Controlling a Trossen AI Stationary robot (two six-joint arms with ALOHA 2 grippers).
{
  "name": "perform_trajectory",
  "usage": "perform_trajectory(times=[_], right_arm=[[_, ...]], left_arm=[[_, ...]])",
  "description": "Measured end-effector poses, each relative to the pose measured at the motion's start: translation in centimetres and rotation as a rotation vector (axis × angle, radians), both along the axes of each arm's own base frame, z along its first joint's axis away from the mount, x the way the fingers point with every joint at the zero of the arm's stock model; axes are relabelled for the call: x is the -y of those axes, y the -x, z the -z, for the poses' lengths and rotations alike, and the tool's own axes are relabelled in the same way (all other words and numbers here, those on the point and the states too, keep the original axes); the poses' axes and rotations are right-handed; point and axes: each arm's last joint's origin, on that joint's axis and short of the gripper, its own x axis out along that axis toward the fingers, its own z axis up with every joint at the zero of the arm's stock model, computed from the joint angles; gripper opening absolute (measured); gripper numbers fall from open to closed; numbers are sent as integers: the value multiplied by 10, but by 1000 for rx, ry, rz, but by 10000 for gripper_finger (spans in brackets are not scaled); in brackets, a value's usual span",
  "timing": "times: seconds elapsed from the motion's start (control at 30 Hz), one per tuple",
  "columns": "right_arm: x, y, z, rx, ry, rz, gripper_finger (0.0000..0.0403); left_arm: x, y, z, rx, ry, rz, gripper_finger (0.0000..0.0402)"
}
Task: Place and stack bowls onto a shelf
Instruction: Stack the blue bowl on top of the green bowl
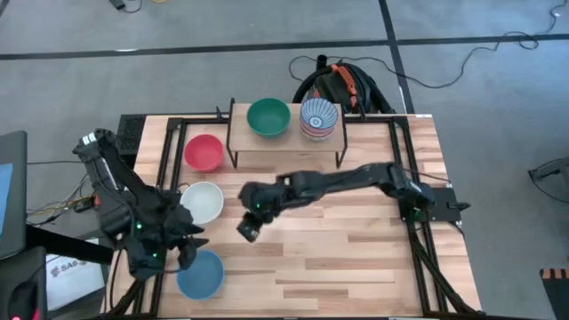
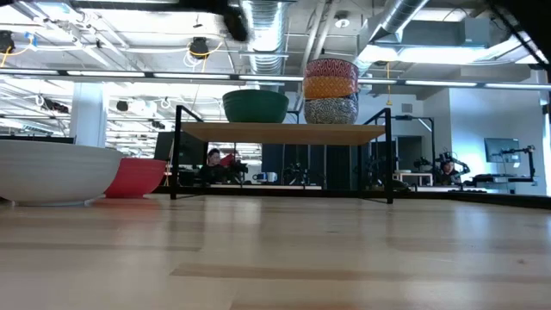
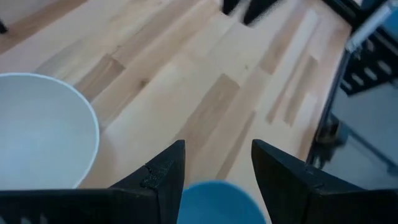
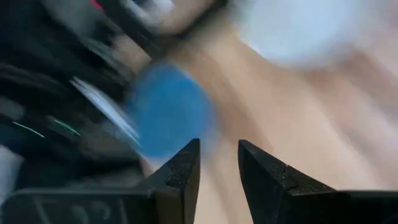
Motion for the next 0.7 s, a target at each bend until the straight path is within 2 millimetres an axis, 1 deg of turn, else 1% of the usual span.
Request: perform_trajectory(times=[0.03,0.07,0.1,0.13,0.2,0.27,0.33,0.37,0.4,0.43,0.47,0.5,0.57,0.7], right_arm=[[-8,-8,8,27,-18,4,133],[-12,-16,11,82,-41,11,138],[-14,-17,14,75,-47,12,143],[-18,-17,23,35,-48,7,150],[-26,-29,32,98,-91,5,167],[-30,-25,41,31,-77,-6,187],[-37,-37,51,98,-102,1,208],[-37,-37,53,85,-96,1,217],[-37,-33,57,34,-81,-2,225],[-39,-33,60,31,-81,0,232],[-41,-39,62,76,-97,2,236],[-41,-41,64,83,-95,2,239],[-42,-37,68,36,-87,-1,240],[-42,-40,69,59,-95,3,240]], left_arm=[[2,2,0,-5,-9,23,169],[3,3,1,-9,-19,48,169],[5,5,1,-14,-28,69,169],[6,6,1,-23,-31,89,169],[10,9,4,-55,-25,120,169],[13,11,6,-73,-16,124,169],[18,12,9,-92,-10,121,169],[20,12,12,-101,-13,116,169],[22,13,14,-107,-12,115,169],[25,12,16,-114,-11,112,169],[29,12,19,-123,-15,111,169],[32,12,22,-136,-17,109,169],[37,11,28,-166,-11,101,169],[47,10,39,-220,-9,93,169]])
